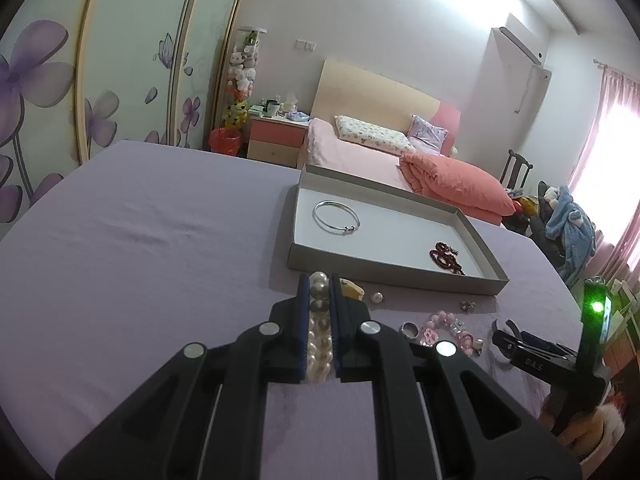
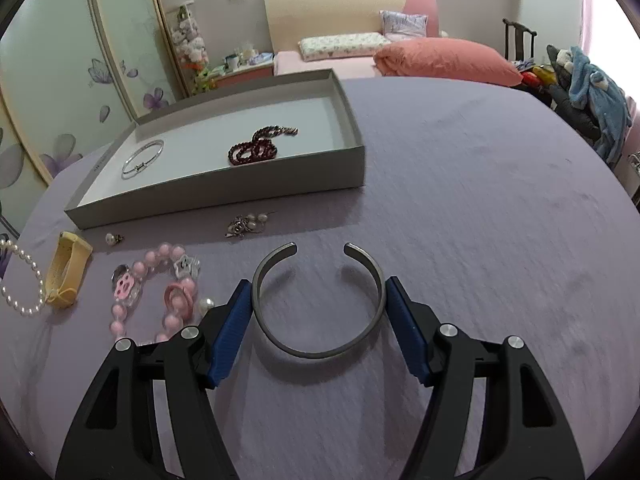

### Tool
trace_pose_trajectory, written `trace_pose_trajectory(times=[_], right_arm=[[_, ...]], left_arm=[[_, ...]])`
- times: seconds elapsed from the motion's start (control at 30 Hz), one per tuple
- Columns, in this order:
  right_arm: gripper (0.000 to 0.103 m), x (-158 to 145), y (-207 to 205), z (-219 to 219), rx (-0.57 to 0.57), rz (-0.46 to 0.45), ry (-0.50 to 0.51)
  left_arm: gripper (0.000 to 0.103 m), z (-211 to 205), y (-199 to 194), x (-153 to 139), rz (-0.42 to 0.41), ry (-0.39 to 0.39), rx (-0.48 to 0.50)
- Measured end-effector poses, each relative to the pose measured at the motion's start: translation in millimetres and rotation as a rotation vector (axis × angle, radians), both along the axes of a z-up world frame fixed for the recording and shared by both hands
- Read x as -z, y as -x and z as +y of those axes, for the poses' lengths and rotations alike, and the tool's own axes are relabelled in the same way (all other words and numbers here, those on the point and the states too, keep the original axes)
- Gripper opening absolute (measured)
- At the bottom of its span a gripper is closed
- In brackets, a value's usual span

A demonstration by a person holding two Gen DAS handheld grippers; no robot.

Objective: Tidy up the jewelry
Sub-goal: 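Carry the cuff and pearl bracelet into the gray tray and open both tools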

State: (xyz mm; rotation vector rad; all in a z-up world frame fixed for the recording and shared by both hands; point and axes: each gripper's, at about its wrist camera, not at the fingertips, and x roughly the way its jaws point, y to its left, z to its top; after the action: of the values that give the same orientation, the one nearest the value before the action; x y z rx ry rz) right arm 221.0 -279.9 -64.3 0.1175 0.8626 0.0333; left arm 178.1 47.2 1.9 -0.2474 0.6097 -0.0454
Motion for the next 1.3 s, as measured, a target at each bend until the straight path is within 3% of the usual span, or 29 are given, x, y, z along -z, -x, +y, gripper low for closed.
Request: trace_pose_trajectory(times=[0.3,0.8,1.3], right_arm=[[0.067,-30.4,28.0,-1.5,-0.014,-0.138,-0.024],[0.067,-72.6,39.4,9.0,-0.068,-0.322,-0.02],[0.067,-122.9,20.2,19.5,-0.103,-0.598,0.003]], left_arm=[[0.01,-2.1,13.6,-11.1,-0.025,-0.003,0.006],[0.01,-9.6,22.9,-33.2,-0.081,-0.023,0.02],[0.01,-22.4,-16.6,-74.4,-0.193,-0.056,0.06]])
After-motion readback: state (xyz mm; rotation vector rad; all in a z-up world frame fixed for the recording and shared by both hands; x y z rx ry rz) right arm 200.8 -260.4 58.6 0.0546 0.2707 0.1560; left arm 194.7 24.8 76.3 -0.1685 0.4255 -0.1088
